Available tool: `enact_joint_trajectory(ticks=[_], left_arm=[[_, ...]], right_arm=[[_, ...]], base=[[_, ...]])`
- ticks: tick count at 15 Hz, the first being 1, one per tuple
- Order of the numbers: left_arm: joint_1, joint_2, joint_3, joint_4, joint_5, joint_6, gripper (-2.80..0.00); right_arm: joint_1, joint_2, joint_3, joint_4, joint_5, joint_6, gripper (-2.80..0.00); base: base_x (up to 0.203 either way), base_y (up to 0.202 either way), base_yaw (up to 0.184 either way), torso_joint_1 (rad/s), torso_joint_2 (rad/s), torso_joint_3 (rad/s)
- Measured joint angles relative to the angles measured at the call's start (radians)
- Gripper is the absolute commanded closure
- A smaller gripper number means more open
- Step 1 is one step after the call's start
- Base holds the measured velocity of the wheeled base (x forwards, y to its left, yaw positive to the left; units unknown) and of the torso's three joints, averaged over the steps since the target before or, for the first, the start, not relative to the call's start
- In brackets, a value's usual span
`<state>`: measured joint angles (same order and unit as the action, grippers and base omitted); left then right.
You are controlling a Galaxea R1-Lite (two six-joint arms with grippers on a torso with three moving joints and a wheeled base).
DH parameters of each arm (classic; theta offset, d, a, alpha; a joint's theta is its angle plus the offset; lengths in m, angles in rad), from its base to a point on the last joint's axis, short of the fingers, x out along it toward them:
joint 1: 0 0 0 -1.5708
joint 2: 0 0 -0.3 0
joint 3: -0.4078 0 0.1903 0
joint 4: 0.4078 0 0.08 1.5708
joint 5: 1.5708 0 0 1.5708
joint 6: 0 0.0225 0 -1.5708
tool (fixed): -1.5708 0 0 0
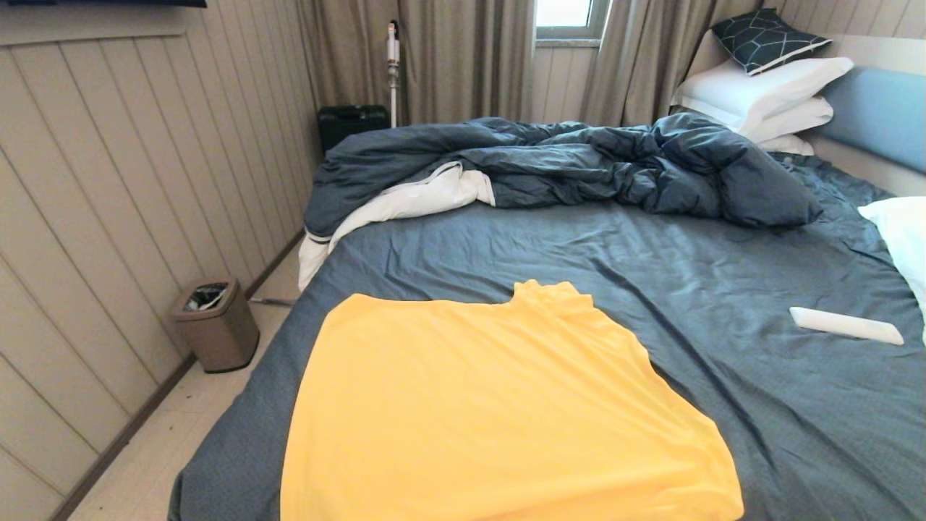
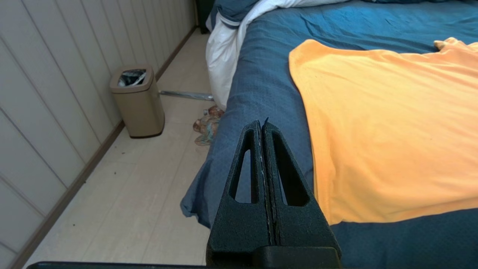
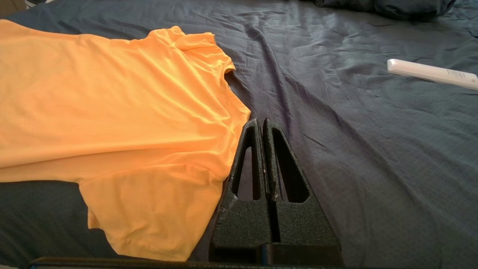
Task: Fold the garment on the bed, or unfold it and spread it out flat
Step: Fold the yellow T-shirt
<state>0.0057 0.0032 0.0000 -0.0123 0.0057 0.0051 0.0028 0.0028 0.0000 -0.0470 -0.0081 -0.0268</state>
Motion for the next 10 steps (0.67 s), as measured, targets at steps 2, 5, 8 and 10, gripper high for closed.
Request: enact_joint_trajectory(ticks=[2, 5, 8, 10], left_arm=[[0.000, 0.000, 0.000, 0.000, 0.000, 0.000, 0.00], [0.000, 0.000, 0.000, 0.000, 0.000, 0.000, 0.00], [0.000, 0.000, 0.000, 0.001, 0.000, -0.001, 0.00], [0.000, 0.000, 0.000, 0.001, 0.000, 0.000, 0.00]], right_arm=[[0.000, 0.000, 0.000, 0.000, 0.000, 0.003, 0.00], [0.000, 0.000, 0.000, 0.000, 0.000, 0.003, 0.00], [0.000, 0.000, 0.000, 0.000, 0.000, 0.003, 0.00], [0.000, 0.000, 0.000, 0.000, 0.000, 0.002, 0.00]], base=[[0.000, 0.000, 0.000, 0.000, 0.00, 0.000], [0.000, 0.000, 0.000, 0.000, 0.00, 0.000], [0.000, 0.000, 0.000, 0.000, 0.00, 0.000], [0.000, 0.000, 0.000, 0.000, 0.00, 0.000]])
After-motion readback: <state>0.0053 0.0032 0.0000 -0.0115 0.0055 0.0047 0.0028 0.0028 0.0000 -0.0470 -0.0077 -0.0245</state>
